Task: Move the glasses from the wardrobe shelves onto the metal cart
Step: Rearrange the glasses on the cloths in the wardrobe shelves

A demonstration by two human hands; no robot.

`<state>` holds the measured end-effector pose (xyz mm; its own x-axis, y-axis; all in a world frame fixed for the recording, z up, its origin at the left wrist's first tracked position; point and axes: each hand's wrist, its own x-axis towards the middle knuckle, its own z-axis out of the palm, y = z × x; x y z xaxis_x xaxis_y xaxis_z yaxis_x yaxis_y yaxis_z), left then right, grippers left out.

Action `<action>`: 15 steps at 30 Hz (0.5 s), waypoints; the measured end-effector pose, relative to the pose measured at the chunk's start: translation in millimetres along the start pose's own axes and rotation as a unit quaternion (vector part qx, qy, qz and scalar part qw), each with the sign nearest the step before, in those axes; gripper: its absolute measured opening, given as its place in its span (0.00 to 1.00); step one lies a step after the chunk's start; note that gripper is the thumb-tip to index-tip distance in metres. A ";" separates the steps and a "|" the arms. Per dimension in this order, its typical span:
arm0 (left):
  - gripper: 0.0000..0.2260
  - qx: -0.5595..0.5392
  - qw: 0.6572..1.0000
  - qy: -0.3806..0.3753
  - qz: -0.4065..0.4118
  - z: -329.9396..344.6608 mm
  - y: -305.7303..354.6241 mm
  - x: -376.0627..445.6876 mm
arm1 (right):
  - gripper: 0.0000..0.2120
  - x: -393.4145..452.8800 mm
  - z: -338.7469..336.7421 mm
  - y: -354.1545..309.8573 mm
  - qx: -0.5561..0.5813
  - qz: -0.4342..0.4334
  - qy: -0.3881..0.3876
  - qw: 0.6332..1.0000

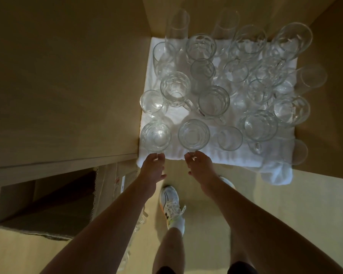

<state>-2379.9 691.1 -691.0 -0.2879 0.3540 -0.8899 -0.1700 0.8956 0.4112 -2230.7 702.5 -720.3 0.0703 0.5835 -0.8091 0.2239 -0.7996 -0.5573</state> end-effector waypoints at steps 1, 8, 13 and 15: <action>0.14 0.009 1.000 0.007 0.005 -0.4 -0.5 -0.6 | 0.04 -2.4 -0.4 -0.1 0.009 0.001 0.011 1.000; 0.16 0.241 0.952 0.171 0.084 4.3 -0.5 -41.2 | 0.20 -30.4 -35.4 11.3 -0.074 0.035 0.042 0.996; 0.09 0.309 0.892 0.175 0.279 50.6 5.0 -75.2 | 0.19 -50.6 -87.3 18.0 -0.057 0.077 0.162 0.982; 0.11 0.320 0.867 0.150 0.351 78.9 8.8 -82.5 | 0.20 -52.8 -109.4 23.6 -0.014 0.090 0.209 0.974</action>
<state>-2283.3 691.0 -629.5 -0.3578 0.8719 -0.3344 0.6759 0.4889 0.5515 -2122.8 668.4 -670.3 0.4990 0.4454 -0.7434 0.1974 -0.8937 -0.4030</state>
